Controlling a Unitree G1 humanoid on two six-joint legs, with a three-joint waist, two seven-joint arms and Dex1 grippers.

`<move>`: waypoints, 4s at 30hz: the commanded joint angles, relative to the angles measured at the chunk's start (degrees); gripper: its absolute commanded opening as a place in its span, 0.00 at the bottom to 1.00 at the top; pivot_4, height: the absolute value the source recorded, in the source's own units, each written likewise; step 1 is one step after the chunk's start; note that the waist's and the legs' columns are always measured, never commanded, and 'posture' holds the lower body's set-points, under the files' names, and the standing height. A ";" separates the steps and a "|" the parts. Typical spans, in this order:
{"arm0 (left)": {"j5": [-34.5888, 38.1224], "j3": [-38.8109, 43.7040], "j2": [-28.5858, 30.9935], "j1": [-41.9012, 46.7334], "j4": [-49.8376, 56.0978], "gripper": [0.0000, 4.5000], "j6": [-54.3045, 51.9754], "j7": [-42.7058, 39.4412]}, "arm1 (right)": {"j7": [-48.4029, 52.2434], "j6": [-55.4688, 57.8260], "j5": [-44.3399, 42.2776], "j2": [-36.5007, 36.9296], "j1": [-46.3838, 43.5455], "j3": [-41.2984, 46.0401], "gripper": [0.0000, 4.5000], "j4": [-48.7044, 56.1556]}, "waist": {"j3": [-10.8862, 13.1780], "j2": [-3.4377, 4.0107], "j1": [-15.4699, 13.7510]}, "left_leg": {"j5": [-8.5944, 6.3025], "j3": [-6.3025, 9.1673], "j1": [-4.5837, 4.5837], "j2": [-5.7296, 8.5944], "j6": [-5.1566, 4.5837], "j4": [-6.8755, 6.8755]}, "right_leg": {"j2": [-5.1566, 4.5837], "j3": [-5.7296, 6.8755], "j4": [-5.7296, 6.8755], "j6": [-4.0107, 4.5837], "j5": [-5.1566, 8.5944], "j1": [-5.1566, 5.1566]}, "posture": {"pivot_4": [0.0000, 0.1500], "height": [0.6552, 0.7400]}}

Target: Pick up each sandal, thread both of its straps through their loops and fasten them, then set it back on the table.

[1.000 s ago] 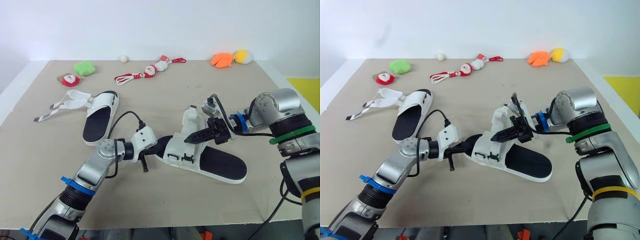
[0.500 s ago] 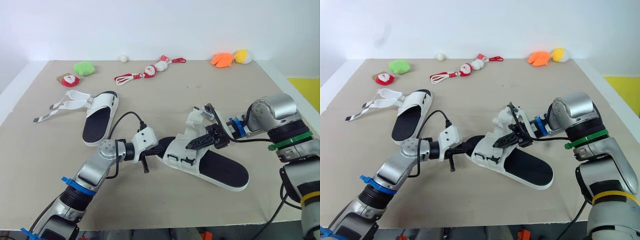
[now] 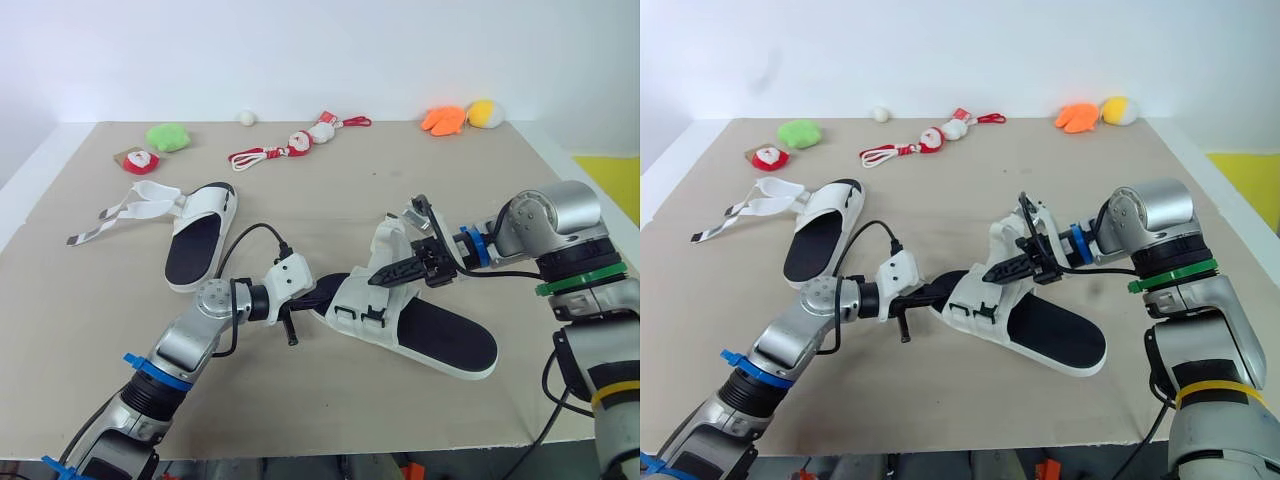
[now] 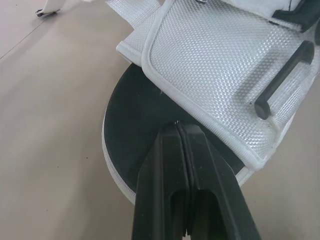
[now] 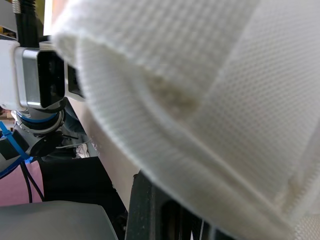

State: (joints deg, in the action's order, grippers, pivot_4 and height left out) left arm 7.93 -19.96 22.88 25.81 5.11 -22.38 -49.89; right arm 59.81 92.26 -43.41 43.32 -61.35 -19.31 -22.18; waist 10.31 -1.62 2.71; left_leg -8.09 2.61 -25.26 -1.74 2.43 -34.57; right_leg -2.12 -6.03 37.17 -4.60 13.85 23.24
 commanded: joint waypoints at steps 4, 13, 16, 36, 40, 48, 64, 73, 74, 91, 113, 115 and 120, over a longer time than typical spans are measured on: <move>-1.52 -2.16 0.07 -1.35 -2.57 0.00 -1.34 -0.35 | -1.34 0.24 -2.63 -0.12 -1.87 1.72 0.39 -1.32 | 0.00 0.00 0.00 | 0.00 0.00 0.00 0.00 0.00 -0.02 | 0.00 0.00 0.00 0.01 -0.01 -0.01 | 1.00 1.00; -1.64 -2.19 0.03 -1.39 -2.59 0.00 -1.25 -0.32 | -2.72 0.24 -6.84 0.76 -3.25 0.18 0.99 -2.80 | -0.01 0.00 0.02 | 0.00 0.00 0.06 -0.01 0.00 -0.06 | 0.01 0.00 0.00 0.11 -0.01 -0.07 | 1.00 1.00; -1.64 -2.20 0.01 -1.38 -2.54 0.00 -1.30 -0.35 | -3.65 0.24 -6.44 0.99 -2.08 -0.10 0.99 -1.94 | -0.01 0.00 0.00 | 0.00 -0.01 0.06 -0.01 0.00 -0.06 | 0.01 -0.01 0.00 0.12 0.00 -0.06 | 1.00 1.00; -1.68 -2.77 -0.38 -2.89 -1.64 0.00 -1.50 -0.02 | -40.57 0.24 -6.87 -12.50 -3.09 32.94 0.99 -0.74 | -0.08 0.10 -0.06 | 0.01 -0.04 0.06 0.00 -0.02 -0.09 | 0.03 -0.12 -0.01 0.06 -0.10 -0.10 | 1.00 1.00; -1.54 -2.59 -0.20 -2.80 -1.51 0.00 -1.75 -0.23 | -50.03 0.24 -11.67 -13.61 -1.48 34.88 0.99 0.36 | -0.08 0.11 -0.05 | 0.01 -0.03 0.07 0.00 -0.02 -0.07 | 0.03 -0.11 -0.01 0.06 -0.09 -0.10 | 1.00 1.00; -1.61 -2.81 -0.42 -2.39 -2.01 0.00 -1.55 -0.41 | -69.16 0.24 -18.03 -20.08 0.16 43.75 0.99 0.46 | -0.10 0.13 0.00 | 0.02 -0.02 0.08 -0.02 -0.04 -0.05 | 0.06 -0.12 0.00 0.06 -0.10 -0.11 | 1.00 1.00; -1.73 -2.57 -0.71 -2.27 -2.15 0.00 -1.59 -0.02 | -93.54 0.24 -28.33 -24.50 0.00 53.71 0.99 -0.19 | -0.11 0.15 -0.01 | 0.04 -0.01 0.07 -0.01 -0.06 -0.03 | 0.05 -0.11 -0.02 0.22 -0.01 -0.12 | 1.00 1.00; -1.79 -2.65 -1.12 -1.98 -2.56 0.00 -1.42 0.01 | -104.36 -1.78 -24.87 -29.15 -0.54 63.86 0.99 0.18 | -0.11 0.16 -0.03 | 0.04 0.00 0.07 0.00 -0.08 -0.03 | 0.05 -0.10 -0.03 0.28 0.02 -0.13 | 1.00 1.00; -1.80 -2.68 -1.13 -2.01 -2.52 0.00 -1.46 0.01 | -105.14 -2.28 -24.71 -29.73 -0.62 64.64 0.99 0.53 | -0.11 0.16 -0.02 | 0.04 0.00 0.07 -0.01 -0.08 -0.03 | 0.05 -0.10 -0.04 0.28 0.02 -0.13 | 1.00 1.00; -2.18 -2.83 -1.68 -1.34 -3.22 0.00 -1.15 -0.23 | -109.71 -8.48 -20.15 -31.19 -1.34 68.71 0.83 2.69 | -0.11 0.19 -0.05 | 0.05 0.01 0.04 0.02 -0.10 -0.01 | 0.04 -0.10 -0.09 0.37 0.08 -0.14 | 1.00 1.00; -2.28 -3.27 -1.71 -1.21 -3.59 0.00 -0.63 -1.30 | -61.21 -1.08 -12.03 -6.18 6.62 44.14 0.99 -0.09 | -0.14 0.33 -0.02 | 0.03 -0.07 0.00 0.13 -0.13 0.07 | -0.07 -0.19 -0.19 0.41 0.19 -0.11 | 1.00 1.00; -2.38 -3.35 -1.85 -0.93 -3.97 0.00 -0.43 -1.40 | -57.82 -2.90 -9.76 -5.96 6.00 41.86 0.99 -1.76 | -0.14 0.33 -0.04 | 0.03 -0.05 0.04 0.11 -0.13 0.06 | -0.04 -0.20 -0.19 0.39 0.16 -0.13 | 1.00 1.00; -2.57 -3.34 -2.07 -0.42 -4.64 0.00 0.00 -1.50 | -53.02 -8.78 -3.44 -7.34 3.78 39.05 0.91 -8.87 | -0.14 0.32 -0.14 | 0.04 -0.07 0.02 0.16 -0.14 0.03 | -0.07 -0.21 -0.19 0.39 0.15 -0.15 | 1.00 1.00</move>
State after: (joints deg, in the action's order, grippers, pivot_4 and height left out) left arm 7.03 -20.11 20.84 26.59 2.92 -21.16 -50.57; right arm 4.54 85.99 -48.76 35.81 -55.09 20.02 -29.28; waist 10.17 -1.30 2.57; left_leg -8.05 2.54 -25.26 -1.57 2.29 -34.54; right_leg -2.19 -6.24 36.98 -4.21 14.01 23.09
